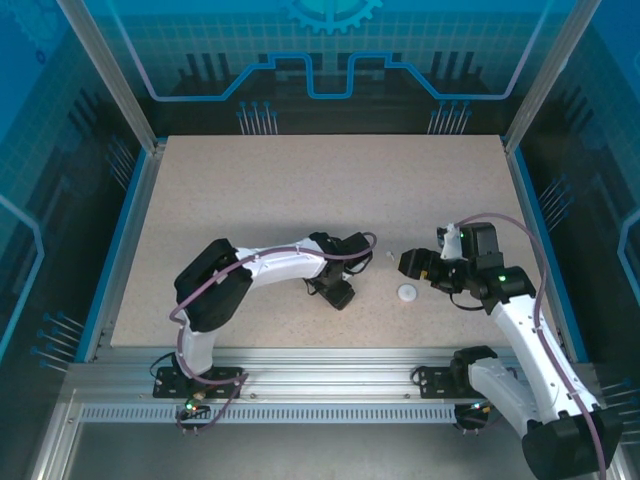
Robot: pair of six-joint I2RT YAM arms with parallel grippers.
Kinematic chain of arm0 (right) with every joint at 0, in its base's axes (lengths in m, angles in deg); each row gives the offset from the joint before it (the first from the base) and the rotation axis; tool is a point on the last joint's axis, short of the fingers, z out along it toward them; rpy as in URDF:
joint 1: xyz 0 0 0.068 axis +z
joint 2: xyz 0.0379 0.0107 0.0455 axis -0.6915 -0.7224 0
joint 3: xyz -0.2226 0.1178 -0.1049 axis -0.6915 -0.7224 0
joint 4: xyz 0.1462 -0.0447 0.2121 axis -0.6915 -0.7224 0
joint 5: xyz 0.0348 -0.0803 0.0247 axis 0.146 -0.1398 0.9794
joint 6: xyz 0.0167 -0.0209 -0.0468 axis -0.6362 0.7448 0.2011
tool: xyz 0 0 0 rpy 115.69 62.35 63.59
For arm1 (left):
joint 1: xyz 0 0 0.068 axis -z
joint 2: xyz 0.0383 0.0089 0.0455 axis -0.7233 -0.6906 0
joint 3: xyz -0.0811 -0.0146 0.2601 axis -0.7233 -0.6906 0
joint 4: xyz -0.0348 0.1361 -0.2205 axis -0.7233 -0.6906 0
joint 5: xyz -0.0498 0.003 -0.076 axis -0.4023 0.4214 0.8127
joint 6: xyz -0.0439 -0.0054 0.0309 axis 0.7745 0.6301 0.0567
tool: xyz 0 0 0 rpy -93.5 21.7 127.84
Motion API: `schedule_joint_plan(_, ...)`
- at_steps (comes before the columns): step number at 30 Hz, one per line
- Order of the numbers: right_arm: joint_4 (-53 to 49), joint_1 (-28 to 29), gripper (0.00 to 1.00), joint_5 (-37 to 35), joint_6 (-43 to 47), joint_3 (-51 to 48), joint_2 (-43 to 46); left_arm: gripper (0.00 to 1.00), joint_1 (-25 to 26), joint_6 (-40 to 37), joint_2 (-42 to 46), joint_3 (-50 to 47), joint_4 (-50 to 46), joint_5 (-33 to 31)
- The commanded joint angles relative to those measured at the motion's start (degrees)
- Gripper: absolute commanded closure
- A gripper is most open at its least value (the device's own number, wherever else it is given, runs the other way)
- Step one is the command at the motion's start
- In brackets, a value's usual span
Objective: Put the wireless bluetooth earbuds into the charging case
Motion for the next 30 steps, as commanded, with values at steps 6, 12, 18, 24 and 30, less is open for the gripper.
schedule_joint_plan(6,0.3,-0.7,0.2,2.0,0.0,-0.4,0.4,0.38,-0.7,2.7,-1.3,0.5,-2.9,0.5)
schedule_joint_plan(12,0.2,-0.8,0.2,2.0,0.4,-0.6,0.3,0.42,-1.3,2.7,-1.7,0.3,-2.1,0.9)
schedule_joint_plan(18,0.1,-0.8,0.2,2.0,0.8,-0.1,-0.1,0.51,-1.8,2.2,-2.0,0.4,-2.1,1.3)
schedule_joint_plan(24,0.4,-0.8,0.2,3.6,1.1,-0.2,-0.7,0.54,-1.8,1.7,-0.2,-0.6,-1.8,0.8)
schedule_joint_plan(30,0.7,-0.8,0.2,6.9,3.3,-0.4,-1.6,0.55,-2.1,-1.0,2.6,-2.9,0.9,0.5)
